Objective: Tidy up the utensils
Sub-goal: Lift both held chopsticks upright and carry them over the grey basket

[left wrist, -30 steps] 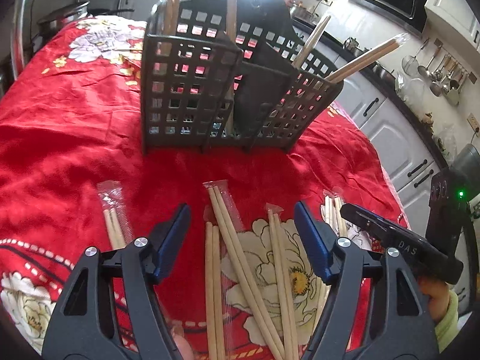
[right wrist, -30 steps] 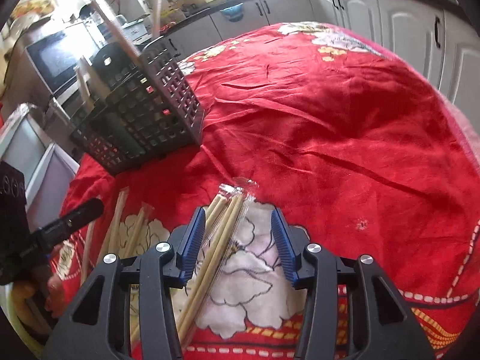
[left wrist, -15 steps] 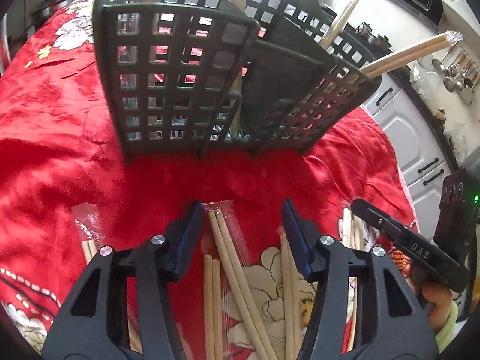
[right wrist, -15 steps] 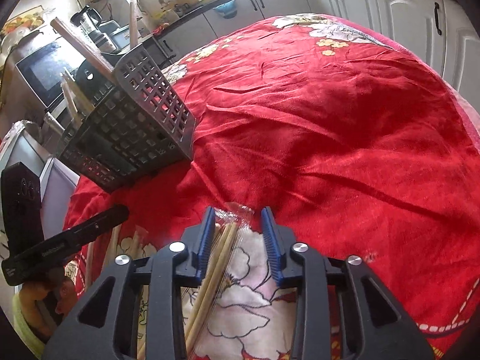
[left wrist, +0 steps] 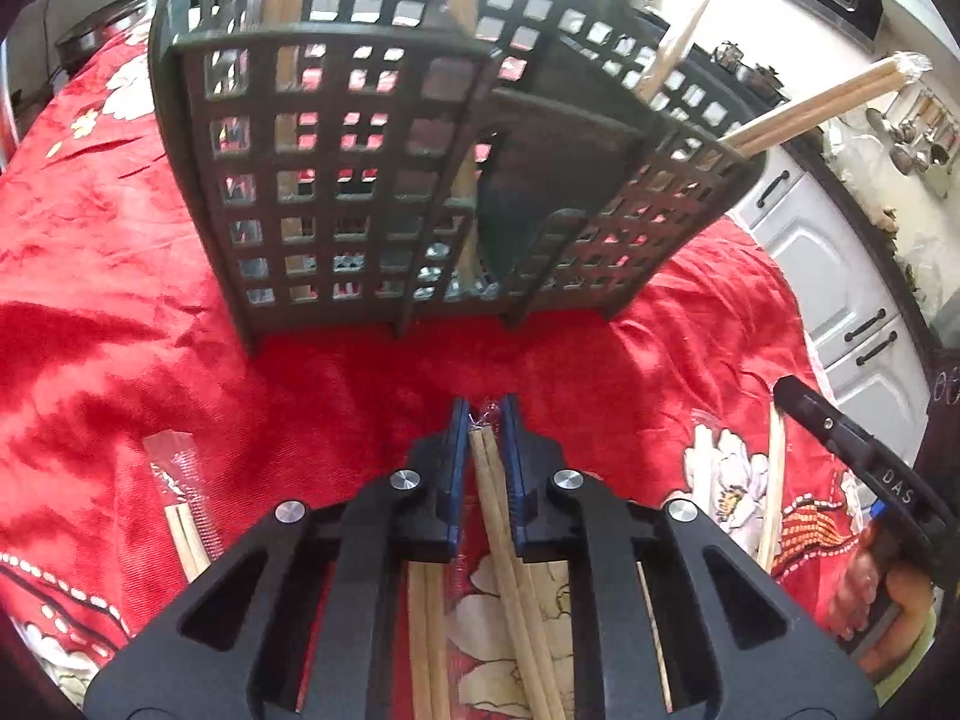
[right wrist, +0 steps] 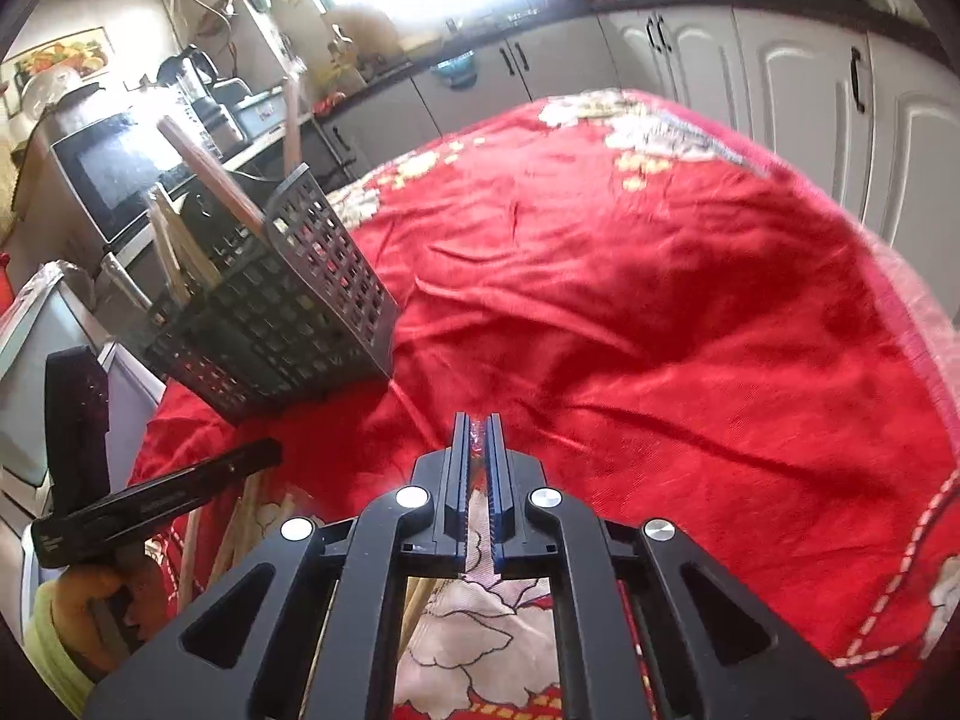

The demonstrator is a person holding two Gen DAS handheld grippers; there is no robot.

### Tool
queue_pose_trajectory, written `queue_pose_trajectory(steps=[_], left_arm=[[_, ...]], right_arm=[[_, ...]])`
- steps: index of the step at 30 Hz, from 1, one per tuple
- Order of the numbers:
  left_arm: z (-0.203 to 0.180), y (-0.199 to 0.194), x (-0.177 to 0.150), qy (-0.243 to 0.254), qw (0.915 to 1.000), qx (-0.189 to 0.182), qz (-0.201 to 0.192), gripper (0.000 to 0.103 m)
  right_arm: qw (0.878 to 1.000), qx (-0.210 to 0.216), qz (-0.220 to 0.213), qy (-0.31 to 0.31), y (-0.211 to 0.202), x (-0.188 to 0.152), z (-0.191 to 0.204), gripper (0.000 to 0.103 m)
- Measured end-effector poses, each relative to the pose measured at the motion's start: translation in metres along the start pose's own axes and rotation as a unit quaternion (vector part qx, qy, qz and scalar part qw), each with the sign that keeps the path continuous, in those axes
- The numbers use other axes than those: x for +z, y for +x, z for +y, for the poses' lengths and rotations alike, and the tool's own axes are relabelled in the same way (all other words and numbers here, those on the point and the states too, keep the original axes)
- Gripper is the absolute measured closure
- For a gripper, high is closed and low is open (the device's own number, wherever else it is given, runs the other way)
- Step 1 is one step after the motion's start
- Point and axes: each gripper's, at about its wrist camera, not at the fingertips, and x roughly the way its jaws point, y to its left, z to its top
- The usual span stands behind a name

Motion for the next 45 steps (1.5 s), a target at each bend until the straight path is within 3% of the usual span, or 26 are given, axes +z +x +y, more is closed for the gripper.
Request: queue_pose_trajectory(steps=[8, 20, 45], left_arm=[[-0.019, -0.044, 0.004, 0.021, 0.9977, -0.033, -0.055, 0.098], [-0.031, -0.122, 0.009, 0.042, 0.9871, -0.056, -0.144, 0.099], [-0.021, -0.201, 0.029, 0.046, 0.9677, -0.071, -0.237, 0.100]], right_arm=[[0.999, 0.008, -0.039, -0.022, -0.036, 0.008, 0.016, 0.099], [0.992, 0.040, -0.099, -0.073, -0.090, 0.014, 0.069, 0.099], [0.969, 0.093, -0.175, -0.146, -0.133, 0.043, 0.153, 0.099]])
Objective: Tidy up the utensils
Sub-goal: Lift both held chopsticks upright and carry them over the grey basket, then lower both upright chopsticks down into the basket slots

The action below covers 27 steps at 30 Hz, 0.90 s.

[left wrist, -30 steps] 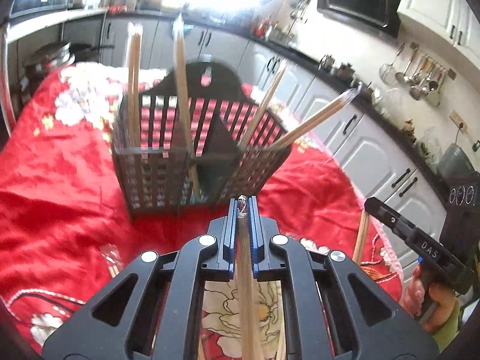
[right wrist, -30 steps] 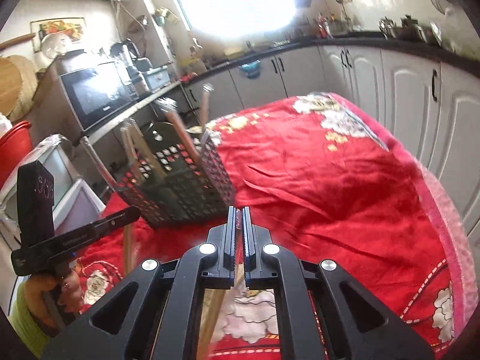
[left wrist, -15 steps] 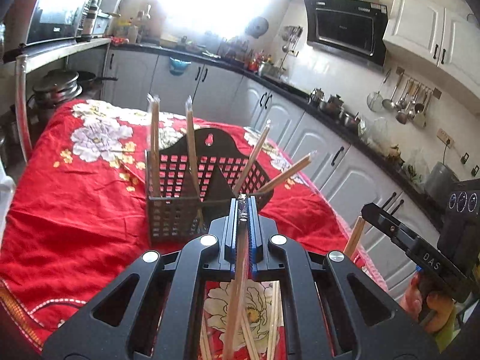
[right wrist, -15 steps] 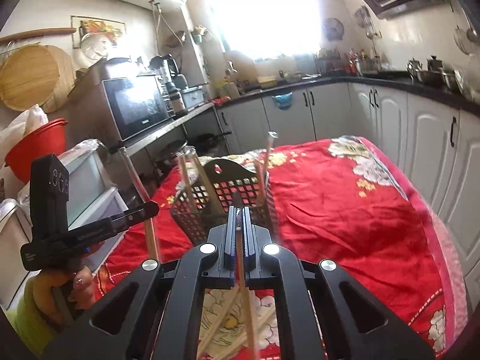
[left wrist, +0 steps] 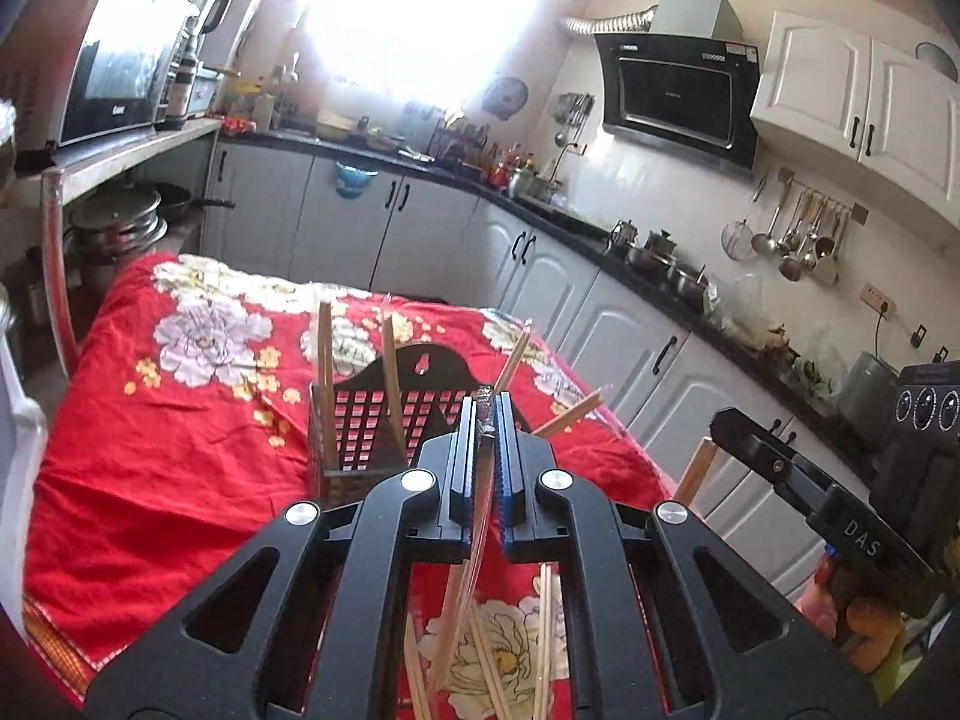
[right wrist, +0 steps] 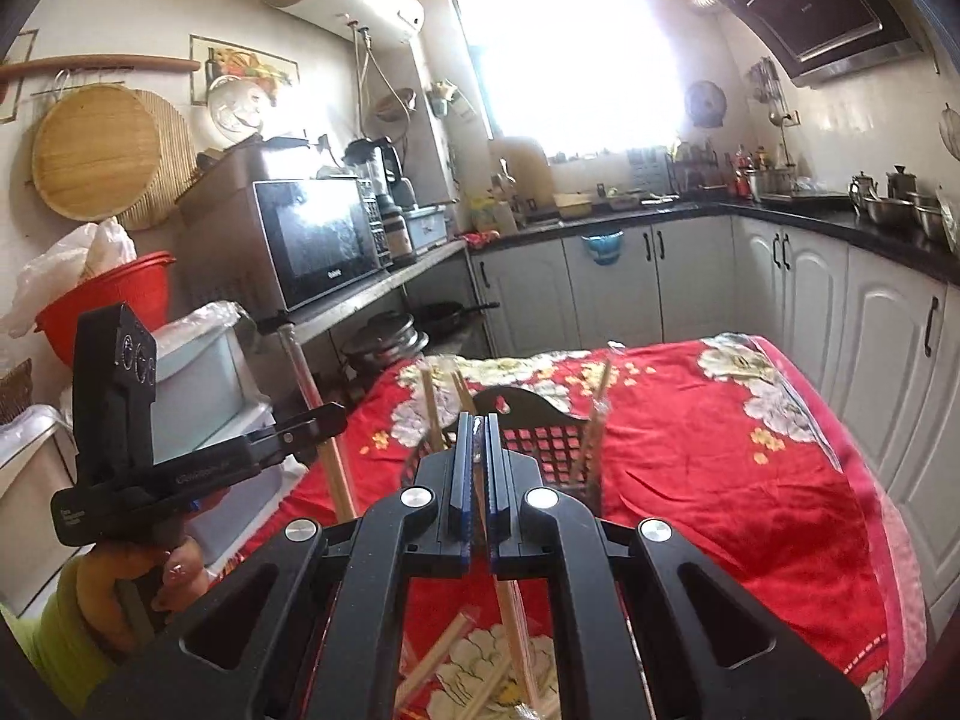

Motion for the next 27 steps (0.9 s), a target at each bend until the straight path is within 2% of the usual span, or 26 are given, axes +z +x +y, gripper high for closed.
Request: queue_pose_trajectory(steps=[27], left_arm=[[-0.009, -0.006, 0.067, 0.024, 0.9977, -0.007, -0.063, 0.100]], right_arm=[[0.998, 0.033, -0.042, -0.030, 0.018, 0.059, 0.022, 0.100]])
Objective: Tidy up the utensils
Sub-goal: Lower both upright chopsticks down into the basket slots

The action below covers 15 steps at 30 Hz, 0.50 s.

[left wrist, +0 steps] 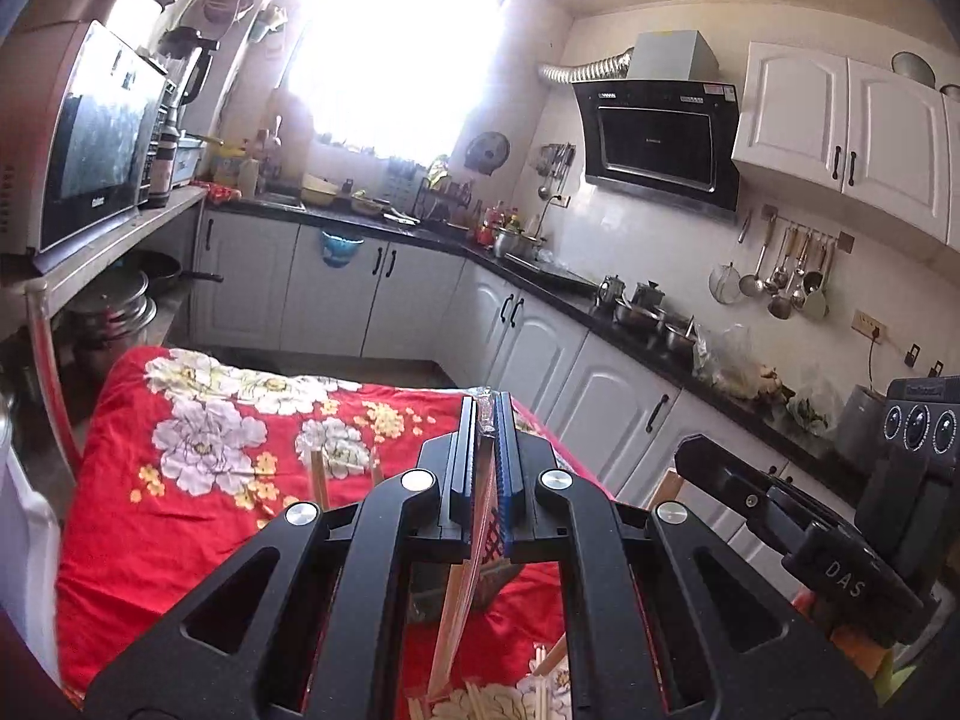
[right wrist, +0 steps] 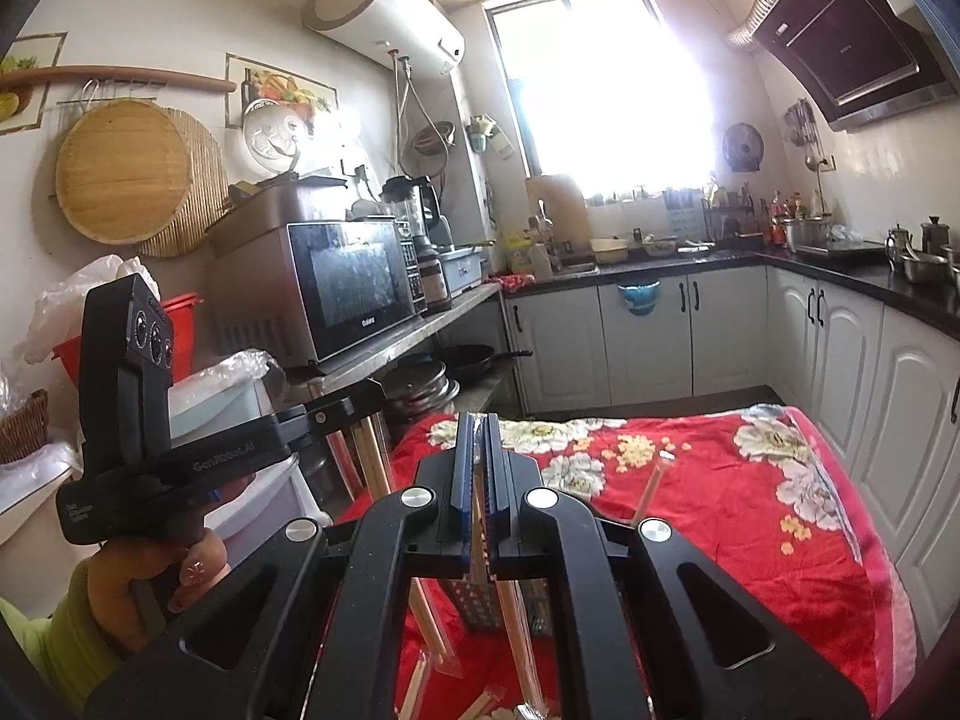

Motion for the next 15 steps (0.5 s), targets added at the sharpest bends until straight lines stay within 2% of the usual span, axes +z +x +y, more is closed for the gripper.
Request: queue_pose_trajectory(steps=[15], left_arm=[[0.002, 0.014, 0.033, 0.002, 0.9995, 0.015, -0.029, 0.100]], right_arm=[[1.000, 0.004, -0.025, -0.014, 0.014, 0.032, -0.006, 0.100]])
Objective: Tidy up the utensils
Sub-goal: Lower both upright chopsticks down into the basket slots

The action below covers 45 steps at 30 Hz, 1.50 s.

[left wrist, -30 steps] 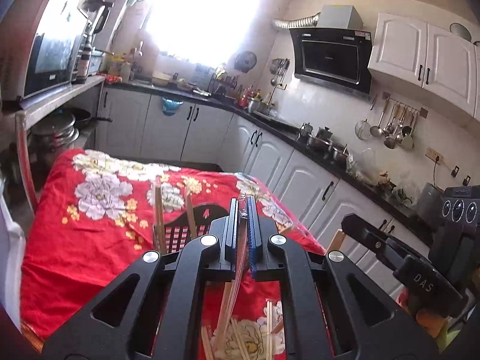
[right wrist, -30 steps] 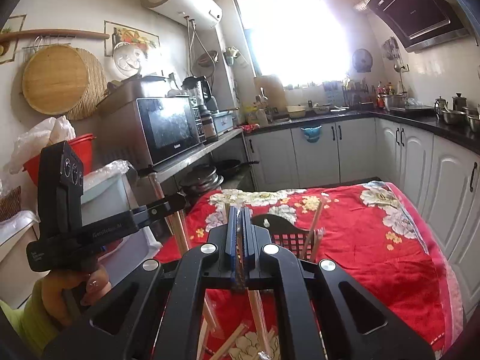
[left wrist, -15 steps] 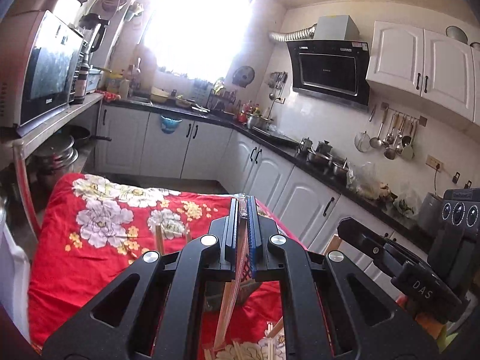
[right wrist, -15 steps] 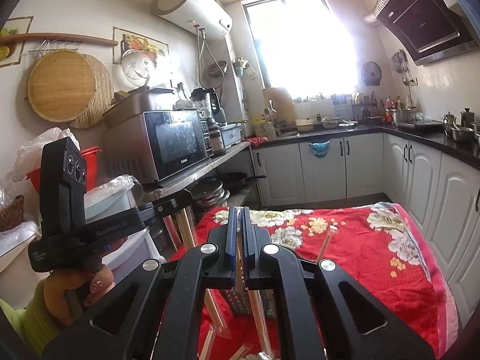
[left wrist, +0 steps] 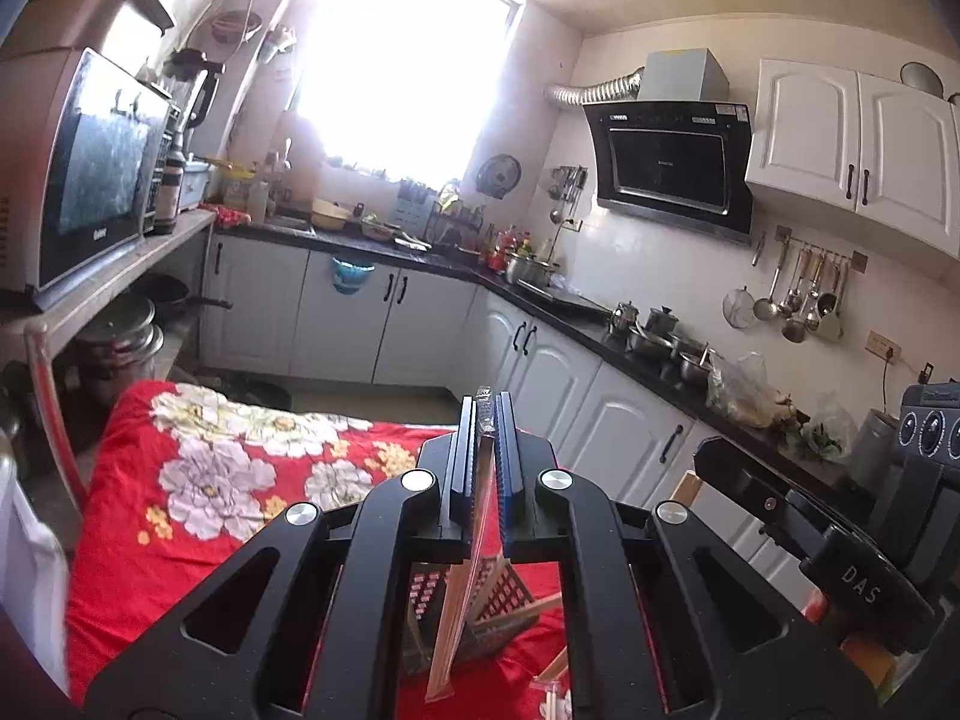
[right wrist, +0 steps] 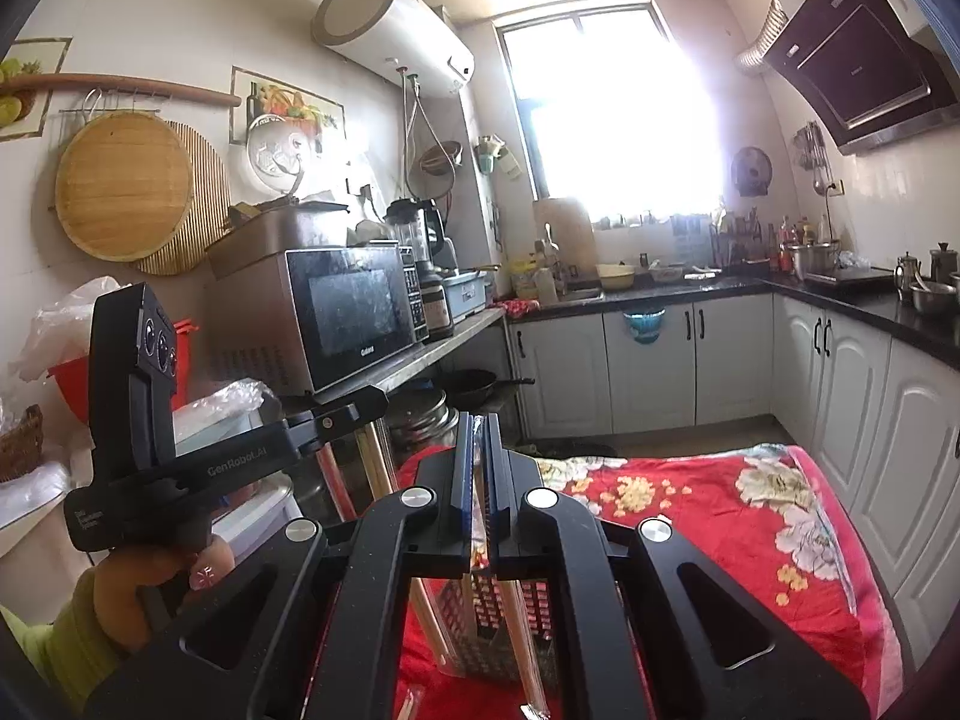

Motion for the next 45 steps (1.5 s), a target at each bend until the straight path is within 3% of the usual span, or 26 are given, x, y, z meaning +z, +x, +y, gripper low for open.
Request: queue_pose_trajectory(steps=[9, 19, 45], left_arm=[[0.002, 0.007, 0.013, 0.017, 0.9992, 0.027, -0.026, 0.100], [0.015, 0.023, 0.006, 0.008, 0.9988, 0.042, -0.024, 0.100], [0.045, 0.064, -0.023, 0.002, 0.9967, 0.074, -0.034, 0.100]], right_arm=[[1.000, 0.001, -0.020, -0.011, 0.015, 0.018, 0.002, 0.100], [1.000, -0.001, -0.023, -0.017, 0.043, 0.023, 0.003, 0.100], [1.000, 0.000, 0.002, 0.000, 0.101, -0.017, -0.014, 0.099]])
